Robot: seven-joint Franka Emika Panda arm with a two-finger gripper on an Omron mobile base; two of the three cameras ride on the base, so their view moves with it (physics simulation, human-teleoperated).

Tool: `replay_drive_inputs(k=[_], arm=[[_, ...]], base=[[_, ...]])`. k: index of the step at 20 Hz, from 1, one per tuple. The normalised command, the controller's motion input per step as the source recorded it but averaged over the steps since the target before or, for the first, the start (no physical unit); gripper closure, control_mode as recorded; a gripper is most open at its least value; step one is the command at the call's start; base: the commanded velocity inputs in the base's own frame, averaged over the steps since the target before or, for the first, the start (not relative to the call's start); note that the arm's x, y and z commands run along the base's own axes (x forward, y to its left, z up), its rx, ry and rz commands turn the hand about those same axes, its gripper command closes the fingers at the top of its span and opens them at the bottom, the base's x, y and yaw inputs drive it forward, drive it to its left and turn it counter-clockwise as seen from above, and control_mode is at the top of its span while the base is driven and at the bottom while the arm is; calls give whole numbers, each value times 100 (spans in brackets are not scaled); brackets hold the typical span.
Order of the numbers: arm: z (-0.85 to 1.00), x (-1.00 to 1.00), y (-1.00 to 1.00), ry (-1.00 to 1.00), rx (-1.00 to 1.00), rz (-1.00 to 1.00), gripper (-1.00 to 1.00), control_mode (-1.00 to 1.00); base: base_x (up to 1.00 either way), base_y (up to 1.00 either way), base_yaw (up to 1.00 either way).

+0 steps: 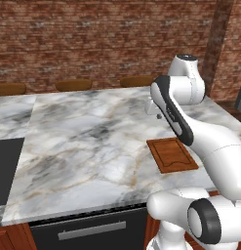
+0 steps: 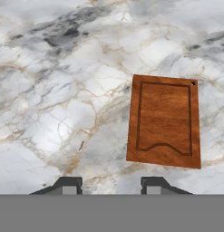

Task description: Move the cutting board and knife to the sink. Then move spray from the cabinet to the counter.

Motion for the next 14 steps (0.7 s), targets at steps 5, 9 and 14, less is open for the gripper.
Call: replay_drive_inputs(k=[5, 9, 14], arm=[[0, 0, 0, 0, 0, 0, -100, -100], [-3, 0, -3, 0, 0, 0, -100, -100], [0, 0, 0, 0, 0, 0, -100, -100]], base=[[0, 0, 0], [0, 0, 0], [0, 0, 0]])
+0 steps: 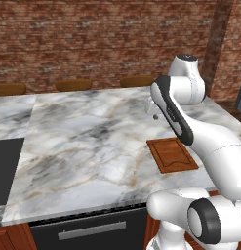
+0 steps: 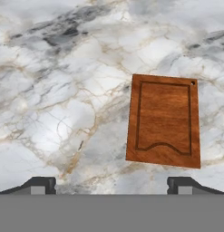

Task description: Move the cutting board and knife to the sink. Then move spray from the cabinet to the counter.

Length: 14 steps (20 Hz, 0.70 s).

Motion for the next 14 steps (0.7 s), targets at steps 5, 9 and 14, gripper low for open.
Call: replay_drive_inputs(k=[5, 9, 14], arm=[[0, 0, 0, 0, 0, 0, -100, -100], [-2, 0, -16, 0, 0, -1, -100, -100], [-2, 0, -17, 2, 1, -4, -100, -100]], base=[[0, 0, 0], [0, 0, 0], [0, 0, 0]])
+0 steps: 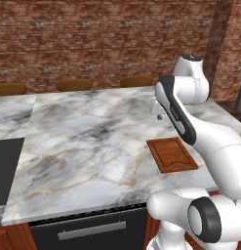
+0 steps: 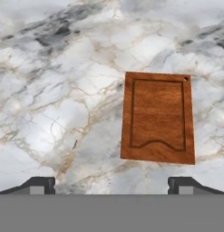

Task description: Move the cutting board and knife to the sink. Then move spray from the cabinet to the counter.

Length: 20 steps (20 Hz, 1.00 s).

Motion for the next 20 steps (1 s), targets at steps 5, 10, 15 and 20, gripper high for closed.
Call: replay_drive_inputs(k=[5, 10, 15, 20], arm=[[0, -1, -10, 1, 0, 0, -100, -100], [0, -1, -24, 0, 2, 0, -100, -100], [-1, 27, -3, 0, 0, 0, -100, -100], [-31, 21, 0, 2, -6, 1, -100, -100]], base=[[0, 0, 0], [0, 0, 0], [0, 0, 0], [0, 0, 0]])
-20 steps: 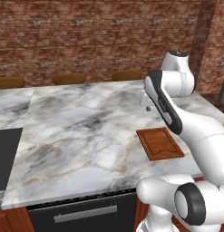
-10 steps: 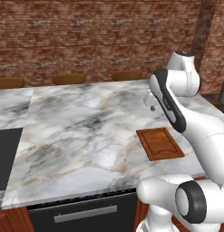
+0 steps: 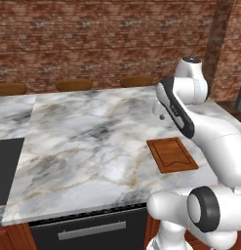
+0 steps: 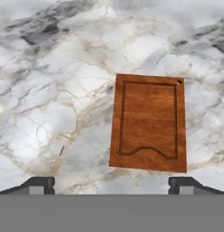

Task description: Move the cutting board and knife to the sink. Then move spray from the cabinet to the counter.

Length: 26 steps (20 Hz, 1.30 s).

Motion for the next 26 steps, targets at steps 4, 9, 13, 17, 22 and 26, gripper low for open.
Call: replay_drive_inputs(k=[4, 9, 13, 17, 22, 26], arm=[[-41, 49, 13, 21, -8, 1, -100, -100], [-43, 58, 20, 28, -8, 0, -100, -100], [-31, 40, 10, 19, 0, 2, -100, -100], [-23, 21, 0, 7, 5, 4, -100, -100], [-34, 20, 0, 6, 3, 6, -100, -100], [-38, 23, 0, 1, 0, 3, -100, -100]], base=[[0, 0, 0], [0, 0, 0], [0, 0, 0], [0, 0, 0], [0, 0, 0], [0, 0, 0]])
